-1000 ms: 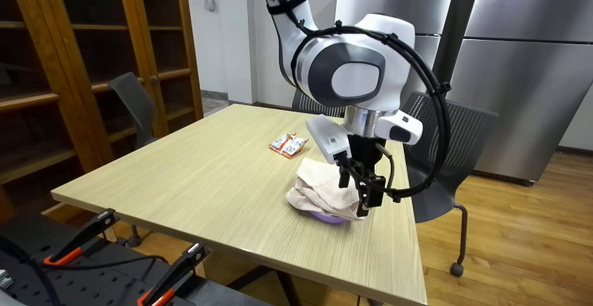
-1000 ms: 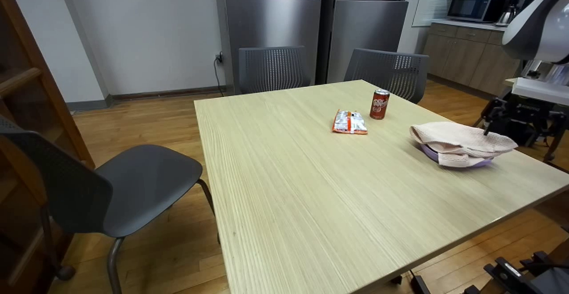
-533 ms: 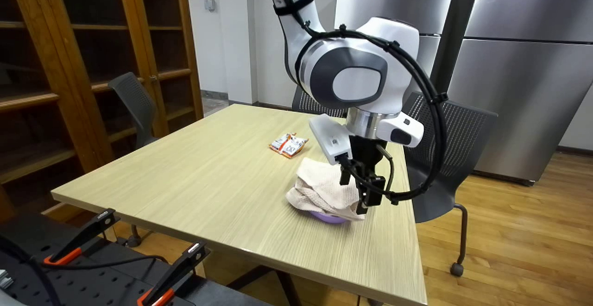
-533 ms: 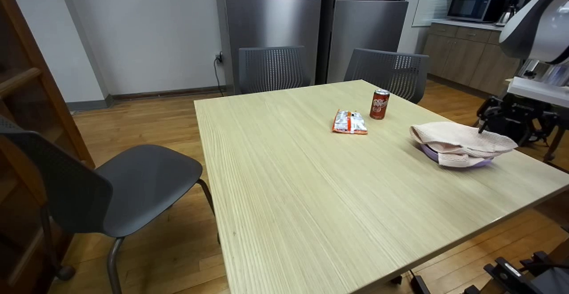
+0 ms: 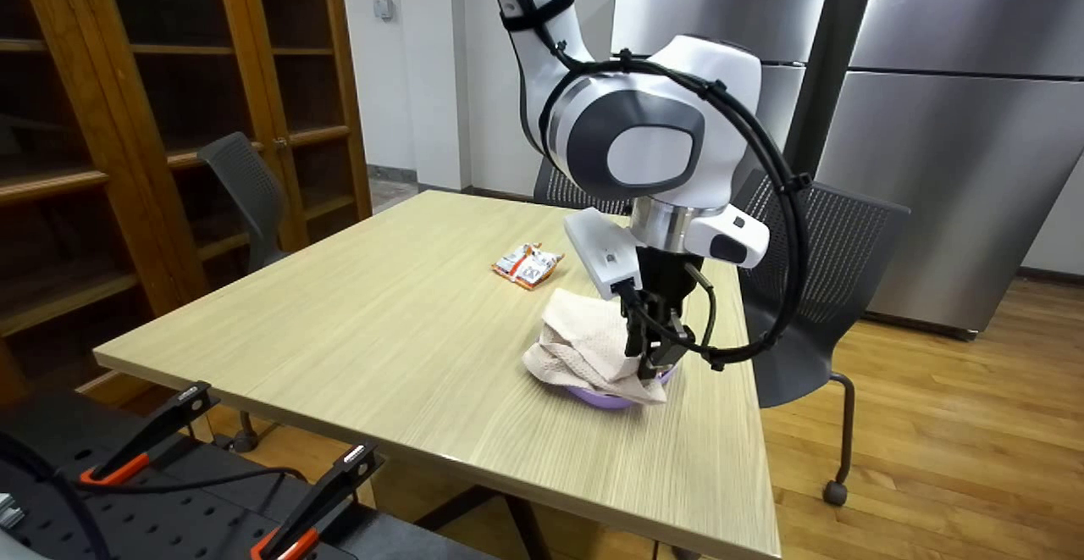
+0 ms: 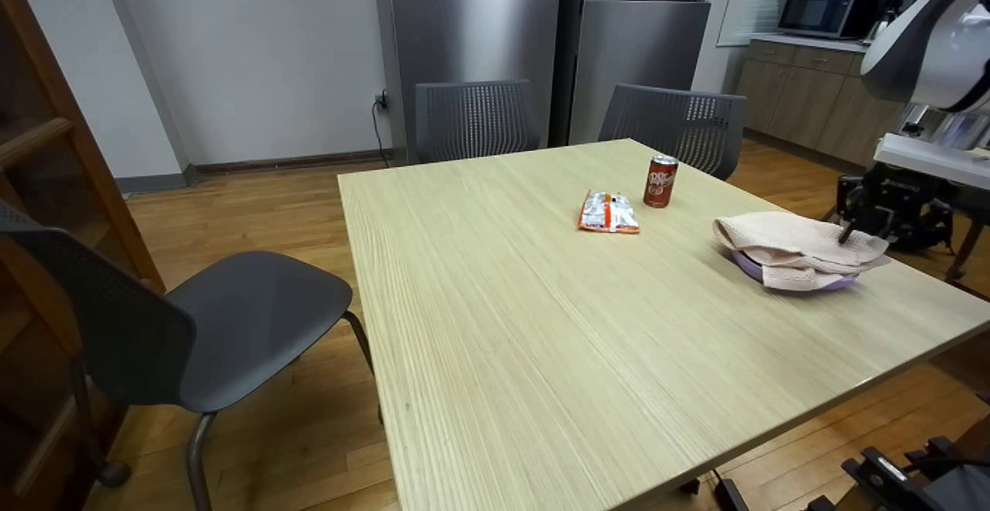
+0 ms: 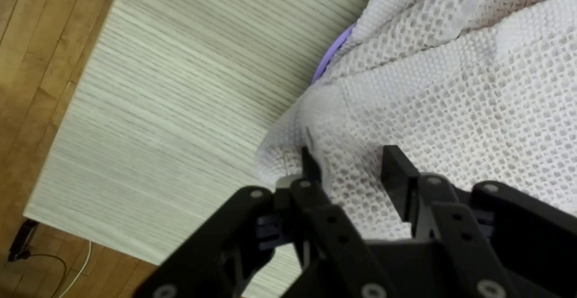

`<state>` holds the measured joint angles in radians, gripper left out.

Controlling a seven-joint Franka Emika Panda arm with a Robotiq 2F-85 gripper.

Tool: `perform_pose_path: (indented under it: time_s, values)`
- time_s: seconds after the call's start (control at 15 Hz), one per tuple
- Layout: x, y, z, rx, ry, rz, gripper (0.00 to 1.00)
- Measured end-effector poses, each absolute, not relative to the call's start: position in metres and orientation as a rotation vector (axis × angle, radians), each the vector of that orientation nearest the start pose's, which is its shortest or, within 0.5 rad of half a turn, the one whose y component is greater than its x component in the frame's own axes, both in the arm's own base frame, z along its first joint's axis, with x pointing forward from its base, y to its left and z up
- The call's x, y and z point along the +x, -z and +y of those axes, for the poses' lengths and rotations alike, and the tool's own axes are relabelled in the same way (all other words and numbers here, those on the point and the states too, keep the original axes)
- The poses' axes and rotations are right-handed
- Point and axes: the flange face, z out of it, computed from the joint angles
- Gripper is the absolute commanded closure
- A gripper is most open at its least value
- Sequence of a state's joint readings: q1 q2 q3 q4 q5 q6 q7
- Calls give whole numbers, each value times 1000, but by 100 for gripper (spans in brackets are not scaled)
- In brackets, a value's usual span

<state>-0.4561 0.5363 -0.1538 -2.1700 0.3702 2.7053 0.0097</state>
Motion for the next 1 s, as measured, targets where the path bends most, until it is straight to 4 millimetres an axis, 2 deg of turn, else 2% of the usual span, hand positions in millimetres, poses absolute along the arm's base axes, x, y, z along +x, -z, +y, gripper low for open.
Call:
perform_pose_path:
  time_s: [0.13, 0.67, 1.0]
  values:
    - [447, -145, -331, -2742, 61, 1381, 100]
    - [448, -147, -334, -2741, 66, 1385, 99]
    - [444, -151, -350, -2680, 71, 1448, 99]
